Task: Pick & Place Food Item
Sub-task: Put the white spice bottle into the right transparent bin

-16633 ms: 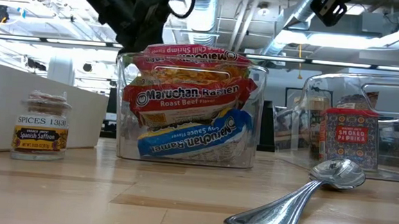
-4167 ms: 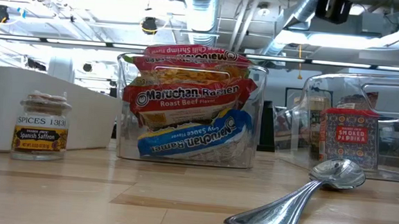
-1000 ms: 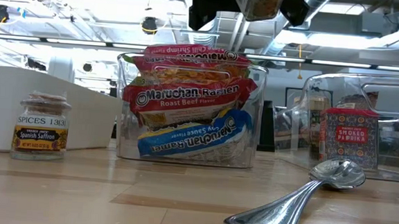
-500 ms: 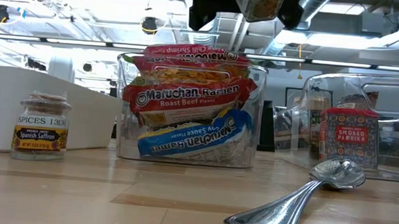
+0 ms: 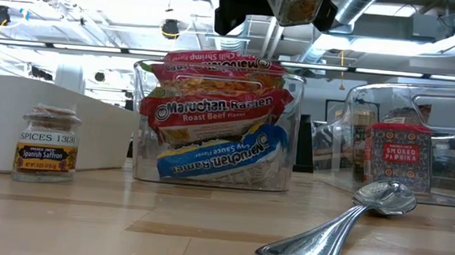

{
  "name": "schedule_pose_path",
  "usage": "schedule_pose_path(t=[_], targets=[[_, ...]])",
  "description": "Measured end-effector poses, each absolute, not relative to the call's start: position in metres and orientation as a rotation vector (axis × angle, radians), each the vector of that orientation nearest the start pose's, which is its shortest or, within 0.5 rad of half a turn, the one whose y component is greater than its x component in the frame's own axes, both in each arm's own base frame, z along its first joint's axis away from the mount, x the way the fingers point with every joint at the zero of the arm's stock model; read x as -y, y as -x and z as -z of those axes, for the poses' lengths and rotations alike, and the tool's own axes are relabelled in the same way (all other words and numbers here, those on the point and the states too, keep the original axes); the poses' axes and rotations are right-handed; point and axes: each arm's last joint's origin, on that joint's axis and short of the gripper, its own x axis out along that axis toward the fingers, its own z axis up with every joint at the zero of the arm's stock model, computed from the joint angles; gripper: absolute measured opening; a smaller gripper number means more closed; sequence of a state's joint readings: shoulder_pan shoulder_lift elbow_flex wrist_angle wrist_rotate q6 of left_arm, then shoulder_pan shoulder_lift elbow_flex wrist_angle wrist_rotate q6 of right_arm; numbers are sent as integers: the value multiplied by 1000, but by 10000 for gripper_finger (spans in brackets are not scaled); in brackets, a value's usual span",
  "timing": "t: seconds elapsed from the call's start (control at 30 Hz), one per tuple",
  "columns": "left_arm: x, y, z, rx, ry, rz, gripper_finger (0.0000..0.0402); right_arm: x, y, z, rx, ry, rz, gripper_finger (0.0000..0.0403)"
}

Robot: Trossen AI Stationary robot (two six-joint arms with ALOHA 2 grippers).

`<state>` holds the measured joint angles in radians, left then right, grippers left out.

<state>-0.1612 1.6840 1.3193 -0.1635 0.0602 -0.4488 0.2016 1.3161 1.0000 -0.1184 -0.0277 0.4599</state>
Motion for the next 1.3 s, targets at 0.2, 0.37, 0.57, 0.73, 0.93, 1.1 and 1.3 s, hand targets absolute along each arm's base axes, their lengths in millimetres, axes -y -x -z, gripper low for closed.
schedule_pose_path(t=[0.2,0.37,0.57,0.73,0.93,1.1,1.3], targets=[[63,-378,-285,-572,410,93,194,-58,-282,-305,-460,-417,-126,300],[63,-378,-285,-570,410,93,206,-61,-282,-304,-468,-424,-131,278],[64,-378,-286,-567,410,95,194,-60,-283,-304,-466,-424,-127,243],[63,-378,-286,-568,414,97,207,-59,-283,-304,-464,-422,-124,196],[64,-378,-286,-569,414,97,194,-59,-283,-304,-464,-421,-125,185],[64,-378,-286,-567,413,92,224,-59,-283,-304,-465,-428,-123,199],[63,-378,-286,-566,413,90,269,-59,-283,-304,-466,-428,-123,185]])
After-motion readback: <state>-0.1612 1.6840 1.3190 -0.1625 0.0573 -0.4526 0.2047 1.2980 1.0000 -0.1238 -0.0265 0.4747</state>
